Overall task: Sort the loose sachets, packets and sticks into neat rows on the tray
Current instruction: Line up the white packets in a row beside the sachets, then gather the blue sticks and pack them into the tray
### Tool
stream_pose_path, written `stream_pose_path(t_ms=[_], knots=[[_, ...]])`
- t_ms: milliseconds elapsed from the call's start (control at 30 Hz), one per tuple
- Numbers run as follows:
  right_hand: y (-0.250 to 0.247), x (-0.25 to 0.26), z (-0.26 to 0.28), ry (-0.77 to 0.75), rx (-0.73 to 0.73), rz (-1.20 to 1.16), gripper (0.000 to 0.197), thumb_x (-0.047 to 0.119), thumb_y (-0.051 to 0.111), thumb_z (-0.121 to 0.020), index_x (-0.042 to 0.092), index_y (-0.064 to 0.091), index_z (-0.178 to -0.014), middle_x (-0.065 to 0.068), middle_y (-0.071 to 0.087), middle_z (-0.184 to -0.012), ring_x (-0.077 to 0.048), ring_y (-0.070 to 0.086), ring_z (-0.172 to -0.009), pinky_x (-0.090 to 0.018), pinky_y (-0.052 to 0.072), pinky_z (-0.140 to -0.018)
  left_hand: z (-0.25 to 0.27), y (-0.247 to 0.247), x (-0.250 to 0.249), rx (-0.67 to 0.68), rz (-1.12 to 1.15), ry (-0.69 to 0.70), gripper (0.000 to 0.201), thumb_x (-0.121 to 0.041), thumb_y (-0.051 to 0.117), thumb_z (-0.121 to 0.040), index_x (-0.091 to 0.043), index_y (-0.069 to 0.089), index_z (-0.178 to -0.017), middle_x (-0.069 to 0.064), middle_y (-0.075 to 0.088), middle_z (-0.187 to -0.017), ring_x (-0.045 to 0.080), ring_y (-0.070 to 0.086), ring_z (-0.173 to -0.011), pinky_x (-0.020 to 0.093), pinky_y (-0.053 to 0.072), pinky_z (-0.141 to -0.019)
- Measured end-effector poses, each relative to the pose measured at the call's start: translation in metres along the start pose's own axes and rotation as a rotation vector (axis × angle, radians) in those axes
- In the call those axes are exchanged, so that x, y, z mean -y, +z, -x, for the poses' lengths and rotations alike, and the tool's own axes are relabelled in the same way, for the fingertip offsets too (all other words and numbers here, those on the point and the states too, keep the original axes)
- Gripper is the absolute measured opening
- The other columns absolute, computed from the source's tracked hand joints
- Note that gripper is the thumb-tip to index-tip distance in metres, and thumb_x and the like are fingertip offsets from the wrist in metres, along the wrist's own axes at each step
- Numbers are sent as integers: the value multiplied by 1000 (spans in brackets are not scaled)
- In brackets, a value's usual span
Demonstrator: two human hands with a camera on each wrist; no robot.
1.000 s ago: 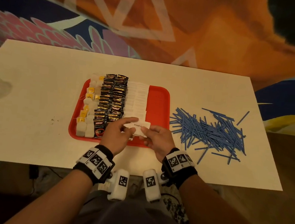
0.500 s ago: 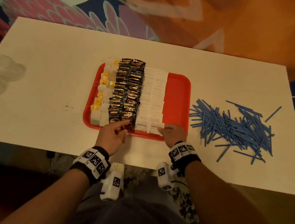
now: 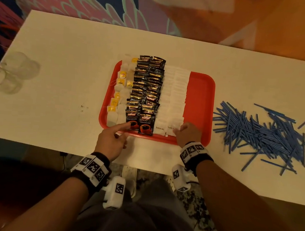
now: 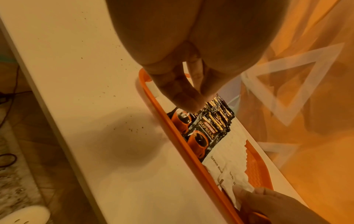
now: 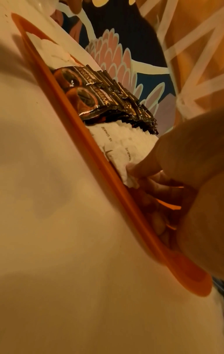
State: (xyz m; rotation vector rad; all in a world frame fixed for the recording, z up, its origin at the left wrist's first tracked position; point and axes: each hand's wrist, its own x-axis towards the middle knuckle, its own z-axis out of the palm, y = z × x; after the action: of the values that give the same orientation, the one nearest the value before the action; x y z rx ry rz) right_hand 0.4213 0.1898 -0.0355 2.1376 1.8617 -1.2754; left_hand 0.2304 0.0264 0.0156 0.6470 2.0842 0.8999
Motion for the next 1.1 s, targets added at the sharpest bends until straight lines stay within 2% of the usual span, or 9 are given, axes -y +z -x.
stream_pose_path(t_ms=[133, 300, 433, 533, 600, 733, 867, 1000, 1100], knots=[[0, -1, 3, 16, -14, -17, 18, 30, 71, -88, 21, 56, -86, 3, 60, -85, -6, 50, -66, -20, 35, -53, -6, -4, 0, 15, 5, 8, 35, -8, 59, -97, -29, 68, -124, -4, 70, -101, 8, 66, -62, 26, 58, -69], [-2, 0, 9, 18, -80, -14, 20, 29, 71, -88, 17, 55, -90, 3, 57, -81, -7, 48, -66, -20, 33, -53, -10, -6, -2, 53, 24, 9, 36, -6, 58, -97, -29, 67, -123, 1, 70, -91, 12, 65, -65, 26, 58, -70], [1, 7, 18, -209, -100, 58, 13, 18, 66, -91, 19, 53, -92, 2, 55, -93, -13, 52, -82, -20, 39, -66, -14, -9, -2, 73, 35, 16, 35, -8, 58, -97, -30, 66, -123, -1, 70, -84, 9, 64, -63, 24, 57, -67], [9, 13, 21, -324, -56, 190, 9, 14, 59, -94, 19, 57, -101, -1, 54, -107, -18, 54, -97, -28, 50, -82, -18, -12, -2, 82, 12, 33, 34, -9, 59, -97, -31, 67, -122, 0, 71, -80, 5, 63, -58, 27, 59, -69], [14, 13, 21, -311, -41, 217, 18, 12, 58, -95, 20, 59, -110, -1, 51, -116, -19, 50, -109, -27, 46, -92, -19, -16, -4, 85, 11, 44, 33, -10, 60, -97, -30, 68, -122, -2, 71, -85, 7, 63, -58, 27, 58, -67], [19, 12, 24, -292, -67, 216, 26, 15, 60, -94, 26, 59, -117, 2, 47, -124, -17, 41, -118, -24, 33, -93, -22, -26, -8, 95, -13, 87, 31, -11, 62, -96, -30, 68, -120, -15, 69, -95, 12, 66, -61, 27, 58, -66], [14, 8, 35, -255, -81, 142, 28, 17, 62, -92, 27, 60, -118, 2, 45, -129, -19, 37, -125, -24, 27, -96, -27, -31, -14, 122, -31, 129, 30, -11, 63, -95, -31, 68, -117, -4, 72, -89, 18, 66, -64, 28, 58, -63], [-1, 4, 55, -227, -149, 71, 27, 21, 62, -92, 27, 59, -118, 0, 48, -131, -22, 40, -128, -31, 31, -107, -31, -26, -26, 180, -46, 209, 32, -12, 64, -94, -42, 66, -104, -5, 70, -100, 27, 65, -72, 43, 60, -70], [-18, -7, 76, -183, -217, -17, 29, 20, 62, -92, 21, 60, -121, -1, 54, -128, -21, 49, -120, -32, 39, -103, -33, -15, -40, 242, -91, 251, 25, -21, 64, -94, -44, 65, -102, -4, 68, -102, 25, 67, -80, 43, 58, -71]])
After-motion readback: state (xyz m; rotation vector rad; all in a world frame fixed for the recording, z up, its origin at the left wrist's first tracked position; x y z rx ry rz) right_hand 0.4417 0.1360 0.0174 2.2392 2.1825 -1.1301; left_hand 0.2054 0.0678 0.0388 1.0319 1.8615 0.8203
